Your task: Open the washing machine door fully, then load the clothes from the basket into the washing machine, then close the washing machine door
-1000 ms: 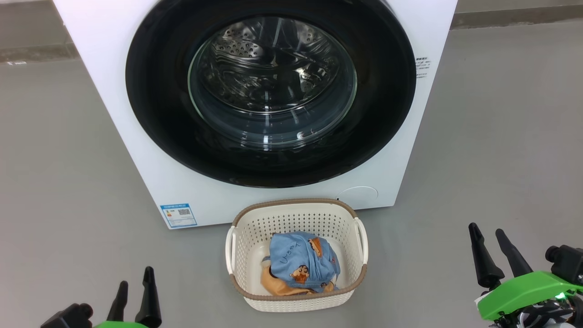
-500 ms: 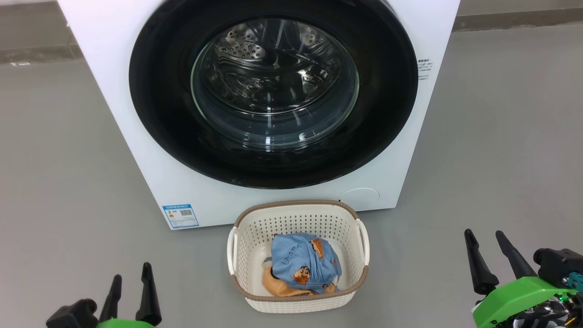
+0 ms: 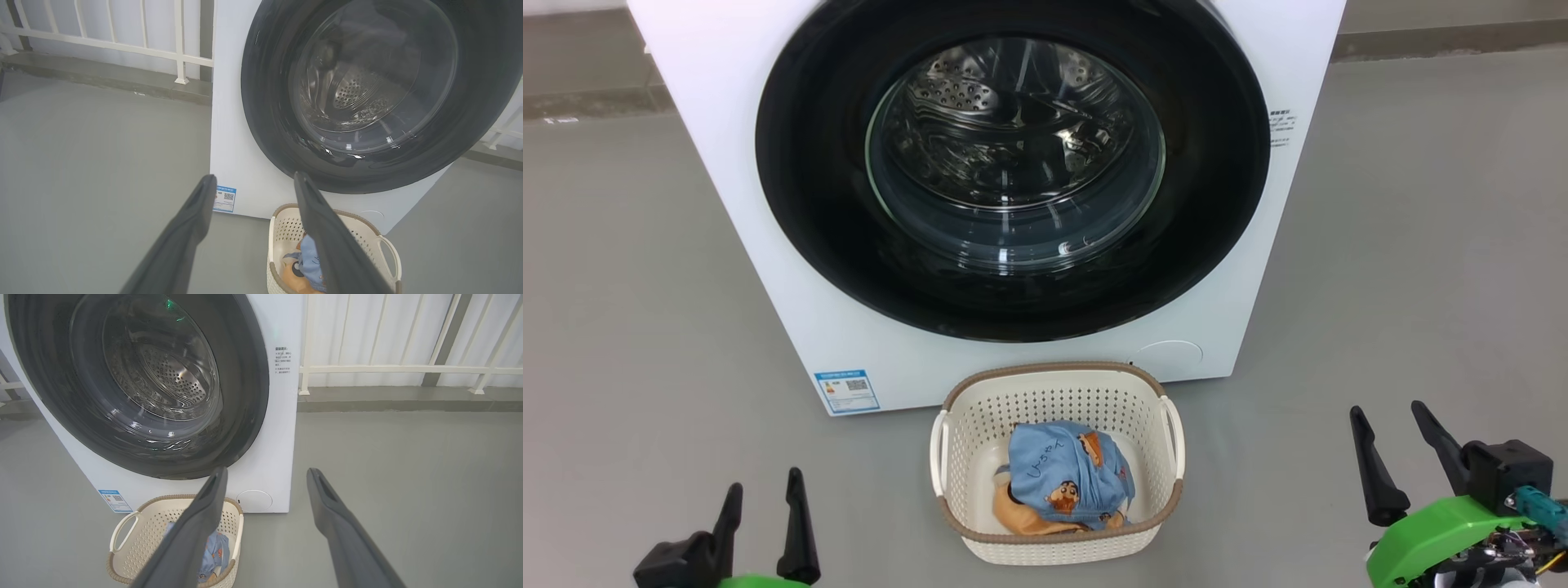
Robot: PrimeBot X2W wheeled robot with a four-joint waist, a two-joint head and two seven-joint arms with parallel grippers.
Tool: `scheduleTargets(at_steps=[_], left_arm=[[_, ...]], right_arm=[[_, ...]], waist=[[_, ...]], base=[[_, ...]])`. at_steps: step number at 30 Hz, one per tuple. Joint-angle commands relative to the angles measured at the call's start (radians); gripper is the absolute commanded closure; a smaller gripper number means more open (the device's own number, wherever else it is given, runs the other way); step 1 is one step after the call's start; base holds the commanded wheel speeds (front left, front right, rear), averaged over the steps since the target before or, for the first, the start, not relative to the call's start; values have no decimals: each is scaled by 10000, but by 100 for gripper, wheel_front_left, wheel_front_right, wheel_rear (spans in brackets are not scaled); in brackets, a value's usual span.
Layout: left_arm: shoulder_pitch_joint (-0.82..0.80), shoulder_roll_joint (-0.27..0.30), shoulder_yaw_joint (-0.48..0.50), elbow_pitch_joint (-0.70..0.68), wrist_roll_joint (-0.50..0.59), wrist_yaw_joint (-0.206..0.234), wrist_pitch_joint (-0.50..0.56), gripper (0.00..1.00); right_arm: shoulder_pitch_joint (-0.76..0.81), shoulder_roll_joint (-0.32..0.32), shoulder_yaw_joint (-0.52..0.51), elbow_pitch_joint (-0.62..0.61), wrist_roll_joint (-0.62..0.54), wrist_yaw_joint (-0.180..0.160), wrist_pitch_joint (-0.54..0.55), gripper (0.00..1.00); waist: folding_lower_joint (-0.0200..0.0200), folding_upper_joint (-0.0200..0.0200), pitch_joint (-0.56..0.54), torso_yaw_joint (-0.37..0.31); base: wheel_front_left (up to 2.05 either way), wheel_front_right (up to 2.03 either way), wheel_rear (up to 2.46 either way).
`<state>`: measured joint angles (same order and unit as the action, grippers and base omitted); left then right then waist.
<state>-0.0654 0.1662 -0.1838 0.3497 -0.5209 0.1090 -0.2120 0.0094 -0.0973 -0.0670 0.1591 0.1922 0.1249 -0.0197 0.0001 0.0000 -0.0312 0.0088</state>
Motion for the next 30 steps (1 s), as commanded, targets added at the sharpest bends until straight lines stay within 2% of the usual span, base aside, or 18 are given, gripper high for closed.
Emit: scheduleTargets(at_steps=[1,12,30], left_arm=[[-486,257,230,-126,342,131,-191,0],[-584,388,37,42,1282,373,-498,0],[-654,428,8,202,1135,462,-494,0]], right_arm=[[-133,-170,235,-370,-472,53,-120,0],[-51,-98,295,-580,-1805,58,-257,0],[-33,24,172,-507,-1757,58,-320,0]], waist=[[0,0,-27,0],[0,0,-45,-59],[0,0,-47,-86]], base=[[0,0,0],[0,0,0],[0,0,0]])
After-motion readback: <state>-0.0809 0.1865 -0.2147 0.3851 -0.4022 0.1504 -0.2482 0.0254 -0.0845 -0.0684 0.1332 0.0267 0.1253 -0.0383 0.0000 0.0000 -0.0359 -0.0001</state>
